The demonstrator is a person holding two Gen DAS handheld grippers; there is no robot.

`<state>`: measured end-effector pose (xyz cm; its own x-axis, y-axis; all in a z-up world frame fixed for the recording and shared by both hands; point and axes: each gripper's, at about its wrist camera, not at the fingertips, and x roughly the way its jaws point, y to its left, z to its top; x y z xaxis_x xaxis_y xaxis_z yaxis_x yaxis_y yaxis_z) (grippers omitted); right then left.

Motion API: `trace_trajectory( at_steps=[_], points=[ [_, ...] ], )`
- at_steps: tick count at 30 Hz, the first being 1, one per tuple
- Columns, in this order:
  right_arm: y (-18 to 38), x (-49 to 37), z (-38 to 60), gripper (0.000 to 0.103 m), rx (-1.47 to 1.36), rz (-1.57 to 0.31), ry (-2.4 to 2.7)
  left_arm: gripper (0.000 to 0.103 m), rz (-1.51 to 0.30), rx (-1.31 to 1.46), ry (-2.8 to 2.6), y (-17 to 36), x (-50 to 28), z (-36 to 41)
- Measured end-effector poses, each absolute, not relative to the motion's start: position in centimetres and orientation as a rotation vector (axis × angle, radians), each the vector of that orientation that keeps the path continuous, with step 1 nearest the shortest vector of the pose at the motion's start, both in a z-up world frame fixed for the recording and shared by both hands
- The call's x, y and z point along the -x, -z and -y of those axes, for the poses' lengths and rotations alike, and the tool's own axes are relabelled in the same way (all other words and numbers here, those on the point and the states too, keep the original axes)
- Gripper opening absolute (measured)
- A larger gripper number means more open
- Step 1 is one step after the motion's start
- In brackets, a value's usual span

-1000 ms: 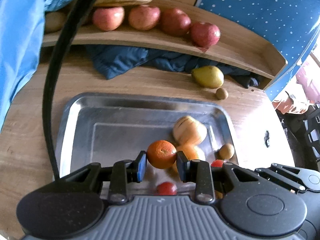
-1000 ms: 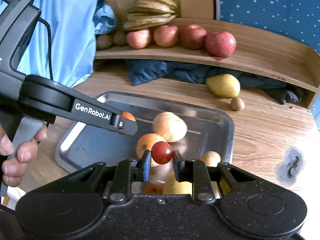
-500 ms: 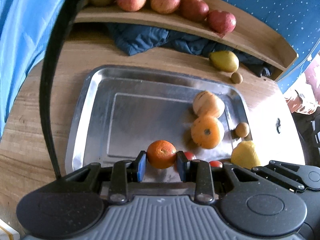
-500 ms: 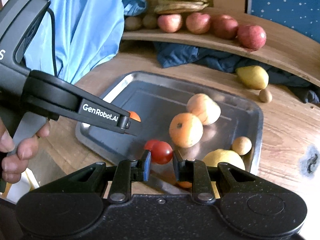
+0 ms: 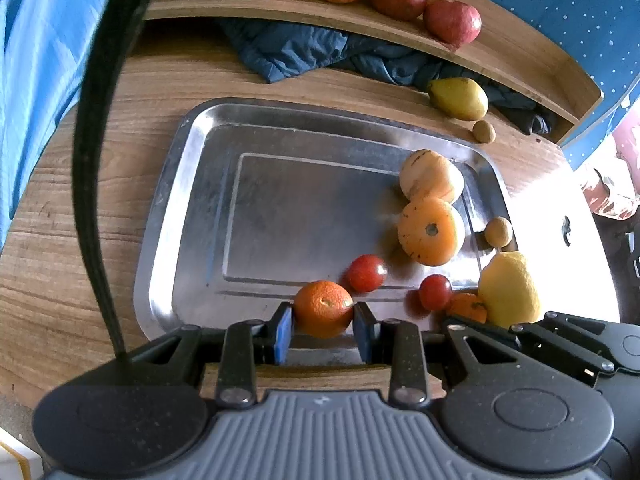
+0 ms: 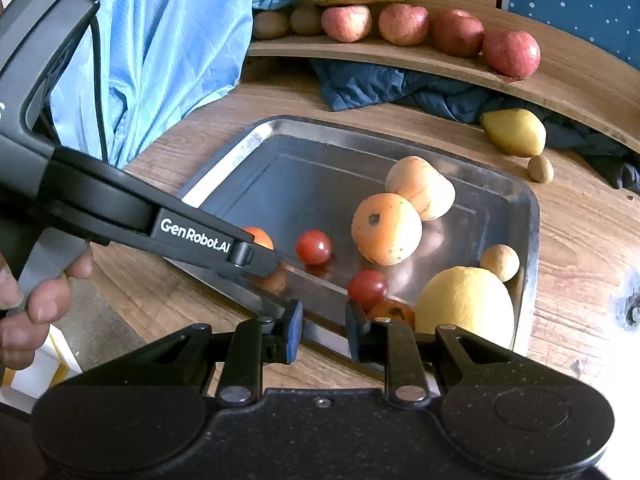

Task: Organize fruits
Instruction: 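Carry the tangerine and cherry tomato over the steel tray, then open both tools to release the tangerine and cherry tomato into the tray, then lift both tools from the tray and reach toward the pear and potato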

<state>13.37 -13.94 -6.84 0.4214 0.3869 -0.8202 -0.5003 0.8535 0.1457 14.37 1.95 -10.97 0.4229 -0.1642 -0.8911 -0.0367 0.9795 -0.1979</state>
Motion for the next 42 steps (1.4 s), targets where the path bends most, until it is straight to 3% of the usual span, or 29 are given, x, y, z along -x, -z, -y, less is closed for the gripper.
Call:
trace_trajectory(
  at_steps=[8,17,21,26,31,36,42],
  points=[
    [6.5,-12.6,14.2,0.028,0.133,-0.974,-0.543,0.037,-1.125,0.198,0.087,11.0,-13.7,-1.7],
    [5.2,-11.4,14.5,0.036,0.118,-0.936,-0.518,0.059,-1.096,0.188,0.094,9.6,-12.7,-1.9],
    [4.3,-11.4,14.9,0.047,0.105,-0.911,-0.483,0.076,-1.078,0.177,0.102,8.6,-12.7,-2.7],
    [3.4,-11.1,14.9,0.059,0.077,-0.897,-0.438,0.089,-1.066,0.156,0.110,7.8,-12.6,-4.0],
    [3.1,-10.3,14.2,0.081,0.041,-0.915,-0.382,0.101,-1.085,0.127,0.122,7.6,-11.9,-5.7],
    [2.8,-9.1,13.1,0.099,0.017,-0.915,-0.316,0.103,-1.101,0.090,0.134,7.7,-11.2,-7.5],
    [2.8,-8.2,11.8,0.102,0.023,-0.920,-0.227,0.103,-1.117,0.069,0.130,8.0,-10.8,-9.5]
  ],
)
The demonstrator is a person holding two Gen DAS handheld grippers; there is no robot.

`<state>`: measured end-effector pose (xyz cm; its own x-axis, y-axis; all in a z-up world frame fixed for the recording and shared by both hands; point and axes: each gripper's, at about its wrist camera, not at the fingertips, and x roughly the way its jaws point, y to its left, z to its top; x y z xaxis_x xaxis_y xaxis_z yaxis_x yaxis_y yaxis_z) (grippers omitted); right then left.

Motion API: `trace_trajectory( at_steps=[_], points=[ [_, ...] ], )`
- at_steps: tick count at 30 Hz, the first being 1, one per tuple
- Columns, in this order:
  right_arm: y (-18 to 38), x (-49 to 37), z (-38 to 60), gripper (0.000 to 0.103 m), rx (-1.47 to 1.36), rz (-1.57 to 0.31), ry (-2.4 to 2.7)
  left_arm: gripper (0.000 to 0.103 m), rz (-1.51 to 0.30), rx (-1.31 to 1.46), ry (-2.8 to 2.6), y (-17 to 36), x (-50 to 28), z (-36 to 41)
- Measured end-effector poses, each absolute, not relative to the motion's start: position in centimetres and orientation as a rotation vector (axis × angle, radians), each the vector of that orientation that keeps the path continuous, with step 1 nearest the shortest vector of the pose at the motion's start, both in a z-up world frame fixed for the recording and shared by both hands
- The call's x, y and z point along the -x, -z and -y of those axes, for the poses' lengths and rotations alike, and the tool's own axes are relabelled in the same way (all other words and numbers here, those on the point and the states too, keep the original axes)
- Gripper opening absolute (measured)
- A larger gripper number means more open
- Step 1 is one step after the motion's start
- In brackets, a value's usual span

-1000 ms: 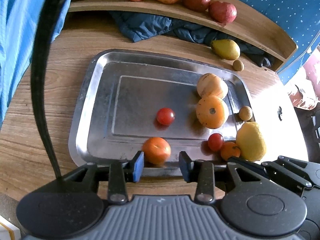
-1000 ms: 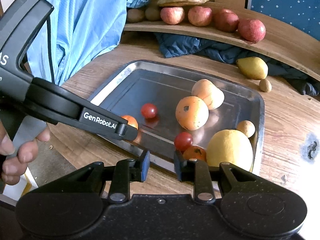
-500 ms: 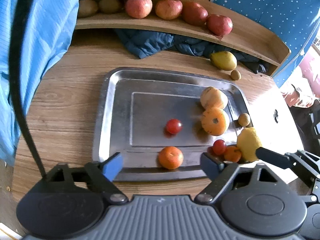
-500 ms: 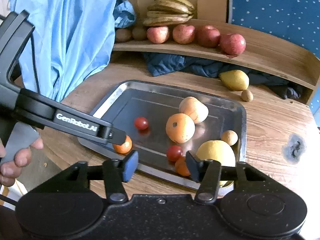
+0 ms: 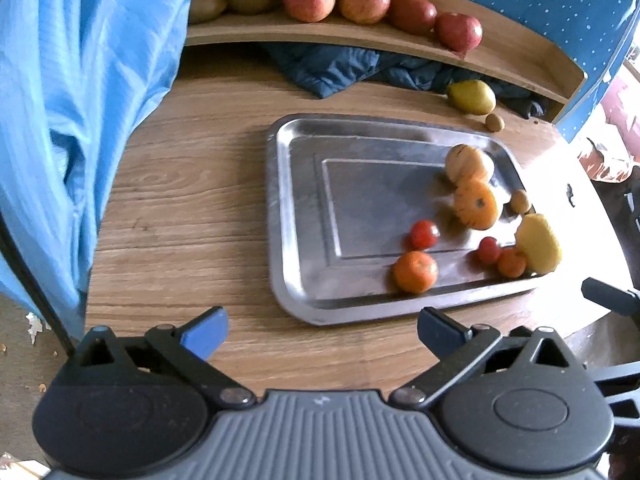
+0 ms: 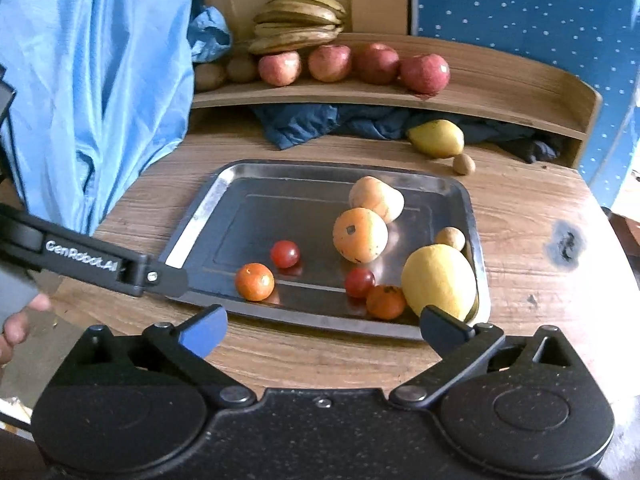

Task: Organize fruits
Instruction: 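Lift both tools from the tray and reach toward the pear and potato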

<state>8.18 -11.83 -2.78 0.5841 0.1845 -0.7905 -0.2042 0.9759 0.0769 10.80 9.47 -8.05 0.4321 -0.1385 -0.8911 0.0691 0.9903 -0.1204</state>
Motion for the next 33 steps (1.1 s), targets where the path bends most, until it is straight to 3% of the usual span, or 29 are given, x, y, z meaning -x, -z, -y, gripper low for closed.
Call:
trace_trajectory(
  at_steps=[15,33],
  points=[
    [2.9,-8.4,13.3,0.102,0.036,-0.940,-0.101,0.103,-1.147,0.061,0.077,9.1,-12.4,-10.7],
    [3.2,-15.2,21.9,0.102,0.060,-0.914,-0.246,0.103,-1.120,0.090,-0.052,8.1,-16.5,-2.6]
  ],
)
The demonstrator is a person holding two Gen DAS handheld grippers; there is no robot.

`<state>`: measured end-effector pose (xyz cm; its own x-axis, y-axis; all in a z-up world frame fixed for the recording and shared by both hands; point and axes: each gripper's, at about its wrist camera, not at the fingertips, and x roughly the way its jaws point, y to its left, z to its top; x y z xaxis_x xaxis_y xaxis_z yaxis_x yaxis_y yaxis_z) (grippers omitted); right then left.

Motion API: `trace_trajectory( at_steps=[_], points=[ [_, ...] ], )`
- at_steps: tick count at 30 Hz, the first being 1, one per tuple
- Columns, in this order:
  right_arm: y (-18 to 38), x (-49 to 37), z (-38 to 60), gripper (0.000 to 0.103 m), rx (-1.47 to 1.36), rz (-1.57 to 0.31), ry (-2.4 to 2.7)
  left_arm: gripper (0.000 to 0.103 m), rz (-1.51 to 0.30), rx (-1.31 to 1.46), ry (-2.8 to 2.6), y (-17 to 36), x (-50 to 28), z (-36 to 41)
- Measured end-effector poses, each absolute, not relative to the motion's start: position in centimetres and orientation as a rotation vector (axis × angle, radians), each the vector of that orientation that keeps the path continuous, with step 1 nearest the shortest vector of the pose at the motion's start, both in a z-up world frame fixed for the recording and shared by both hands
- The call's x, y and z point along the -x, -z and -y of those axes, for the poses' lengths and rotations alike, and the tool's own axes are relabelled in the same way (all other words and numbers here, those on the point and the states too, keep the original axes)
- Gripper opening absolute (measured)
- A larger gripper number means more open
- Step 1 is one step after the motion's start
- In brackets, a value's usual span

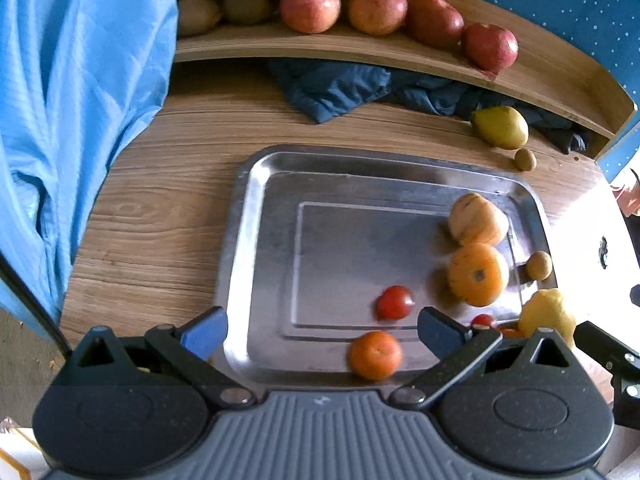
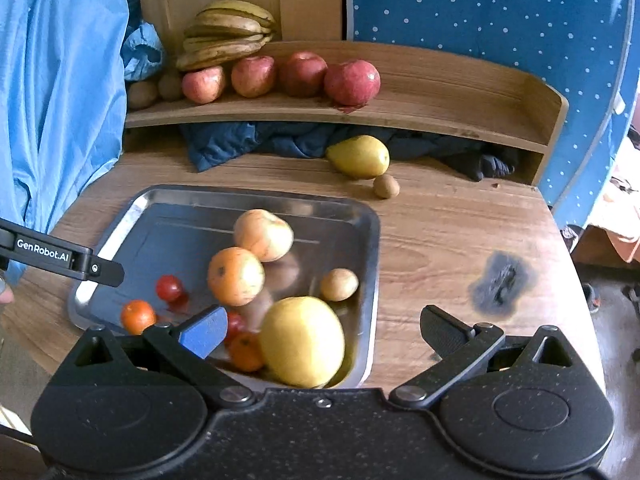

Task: Organize fruits
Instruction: 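Lift both tools from the tray and reach toward the pear and potato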

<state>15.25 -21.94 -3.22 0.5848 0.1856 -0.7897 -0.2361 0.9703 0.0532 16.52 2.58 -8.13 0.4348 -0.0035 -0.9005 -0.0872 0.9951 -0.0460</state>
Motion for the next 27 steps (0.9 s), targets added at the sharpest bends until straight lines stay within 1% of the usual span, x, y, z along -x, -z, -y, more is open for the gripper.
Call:
trace_trajectory(
  at_steps=[8,12,18,27],
  points=[
    [3.6,-16.7,24.9,0.102,0.056,-0.905,-0.326,0.103,-1.102,0.094,-0.139,7.5,-16.3,0.2],
    [4.0,-16.9,25.7,0.102,0.036,-0.912,-0.352,0.103,-1.122,0.072,-0.183,7.3,-16.8,1.1],
    [4.1,-17.5,27.5,0.102,-0.037,-0.902,-0.333,0.103,-1.111,0.003,-0.201,6.3,-18.6,2.6],
    [4.8,-20.2,28.3,0.102,-0.080,-0.906,-0.284,0.103,-1.120,-0.046,-0.129,7.0,-22.5,4.0]
  ],
)
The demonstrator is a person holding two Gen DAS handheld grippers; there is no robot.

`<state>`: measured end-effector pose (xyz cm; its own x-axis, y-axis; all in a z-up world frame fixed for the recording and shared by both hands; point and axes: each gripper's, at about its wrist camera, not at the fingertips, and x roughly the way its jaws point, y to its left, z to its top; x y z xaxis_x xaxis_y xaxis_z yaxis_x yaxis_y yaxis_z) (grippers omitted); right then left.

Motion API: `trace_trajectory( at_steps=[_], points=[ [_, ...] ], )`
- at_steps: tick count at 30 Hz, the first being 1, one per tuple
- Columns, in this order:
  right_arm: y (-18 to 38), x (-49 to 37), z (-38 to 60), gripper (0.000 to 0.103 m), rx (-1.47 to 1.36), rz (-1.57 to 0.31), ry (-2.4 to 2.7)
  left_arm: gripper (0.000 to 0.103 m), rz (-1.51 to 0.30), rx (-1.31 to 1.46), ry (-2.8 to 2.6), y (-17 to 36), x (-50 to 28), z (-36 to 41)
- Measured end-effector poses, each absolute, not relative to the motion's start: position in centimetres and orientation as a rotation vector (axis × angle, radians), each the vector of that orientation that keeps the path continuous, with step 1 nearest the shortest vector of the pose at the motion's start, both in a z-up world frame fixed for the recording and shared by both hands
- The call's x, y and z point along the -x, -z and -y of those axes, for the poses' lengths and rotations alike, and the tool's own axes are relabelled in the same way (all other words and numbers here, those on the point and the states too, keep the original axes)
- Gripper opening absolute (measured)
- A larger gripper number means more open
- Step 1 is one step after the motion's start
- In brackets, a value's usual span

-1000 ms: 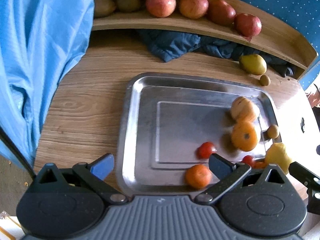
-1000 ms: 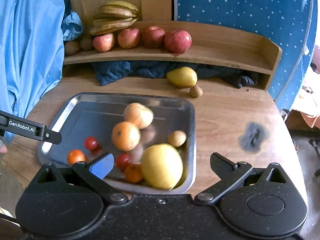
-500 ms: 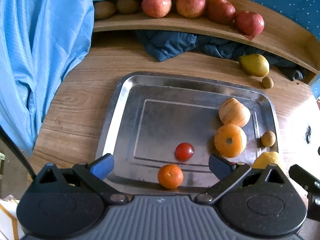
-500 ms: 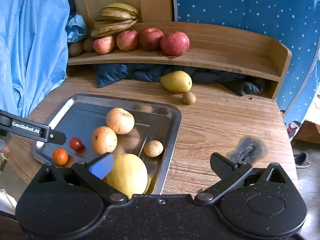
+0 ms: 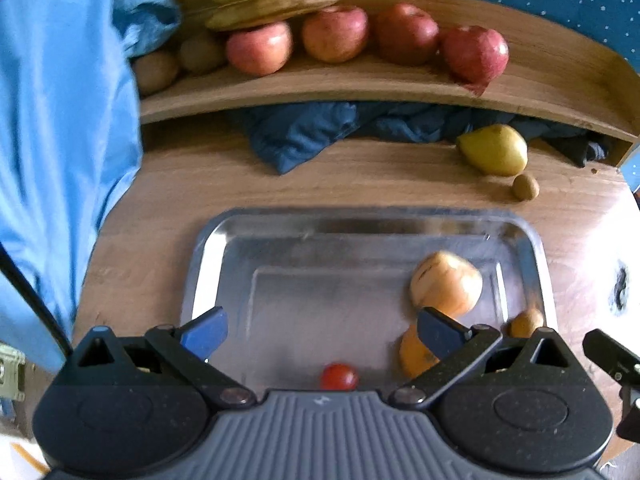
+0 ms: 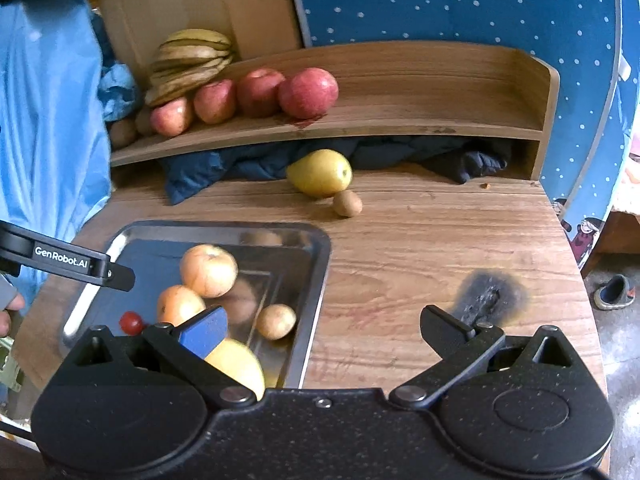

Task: Organize fruits
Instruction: 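Lift both tools from the tray and reach toward the pear and potato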

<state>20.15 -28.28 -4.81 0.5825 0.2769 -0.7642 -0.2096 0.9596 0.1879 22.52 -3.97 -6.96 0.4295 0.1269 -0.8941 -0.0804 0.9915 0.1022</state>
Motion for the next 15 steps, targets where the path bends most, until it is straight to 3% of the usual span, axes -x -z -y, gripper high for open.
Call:
trace_trajectory(
  at_steps=[15],
  points=[
    [7.0,-23.9,28.0,0.102,-0.104,-0.969,-0.154,0.103,-1.096,-0.100,0.067,8.5,-31.2,8.1]
  ],
)
